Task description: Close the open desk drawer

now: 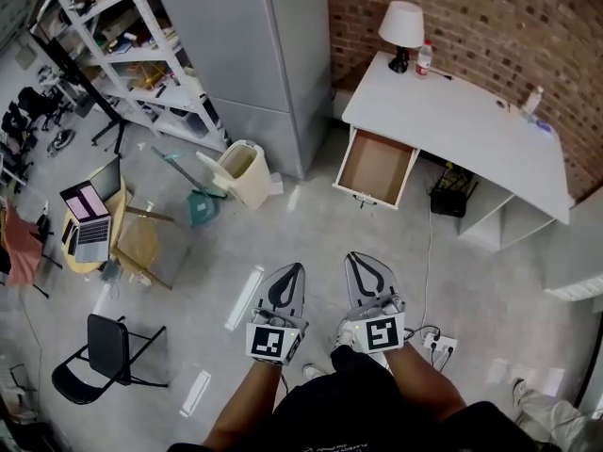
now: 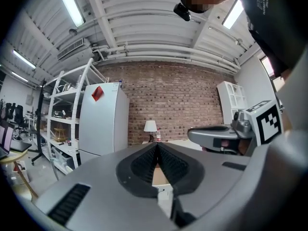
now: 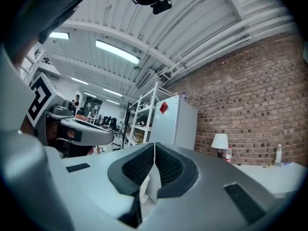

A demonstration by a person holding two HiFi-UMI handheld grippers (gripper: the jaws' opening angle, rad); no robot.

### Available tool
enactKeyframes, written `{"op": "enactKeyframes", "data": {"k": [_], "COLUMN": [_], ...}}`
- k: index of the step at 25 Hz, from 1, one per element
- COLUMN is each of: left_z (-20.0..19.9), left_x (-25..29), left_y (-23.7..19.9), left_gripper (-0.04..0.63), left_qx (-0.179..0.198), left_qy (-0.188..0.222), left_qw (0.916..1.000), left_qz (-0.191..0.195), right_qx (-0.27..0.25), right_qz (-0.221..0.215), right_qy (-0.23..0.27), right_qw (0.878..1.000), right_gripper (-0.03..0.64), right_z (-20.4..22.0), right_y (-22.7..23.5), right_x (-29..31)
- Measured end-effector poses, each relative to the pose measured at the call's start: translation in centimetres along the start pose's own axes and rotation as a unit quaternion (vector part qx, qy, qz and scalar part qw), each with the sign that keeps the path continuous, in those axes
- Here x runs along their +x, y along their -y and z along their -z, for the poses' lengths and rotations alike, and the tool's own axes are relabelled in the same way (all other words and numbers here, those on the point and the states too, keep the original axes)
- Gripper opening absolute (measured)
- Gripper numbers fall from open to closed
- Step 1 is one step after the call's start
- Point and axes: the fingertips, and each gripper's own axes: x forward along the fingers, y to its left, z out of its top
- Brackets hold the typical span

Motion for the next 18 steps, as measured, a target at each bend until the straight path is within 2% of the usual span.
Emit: {"op": "enactKeyframes", "data": {"k": [4, 12, 18], "left_z": [1.0, 0.5, 0.4], "left_x": [2.4, 6.6, 8.9], "left_y": [0.3, 0.8, 0.6], "left_gripper": [0.004, 0.005, 0.005], "left_qx": [-0.001, 0.008, 0.016], "left_qy": [-0.024, -0.016, -0.007], "left_qw": [0.9997, 0.9996, 0.9992], "left_qz": [0.007, 0.021, 0.035], "right_qx": [-0.007, 0.005, 0.015], "right_qz": [0.005, 0.011, 0.032], "right_qy": [-0.014, -0.027, -0.007], "right_qw": [1.000, 1.000, 0.999], "right_gripper": [0.029, 0.029, 0.029], "right_z": [1.3, 2.8, 2.8], "right_y": [2.1, 5.2, 7.1], "right_x": [0.8, 1.8, 2.7]}}
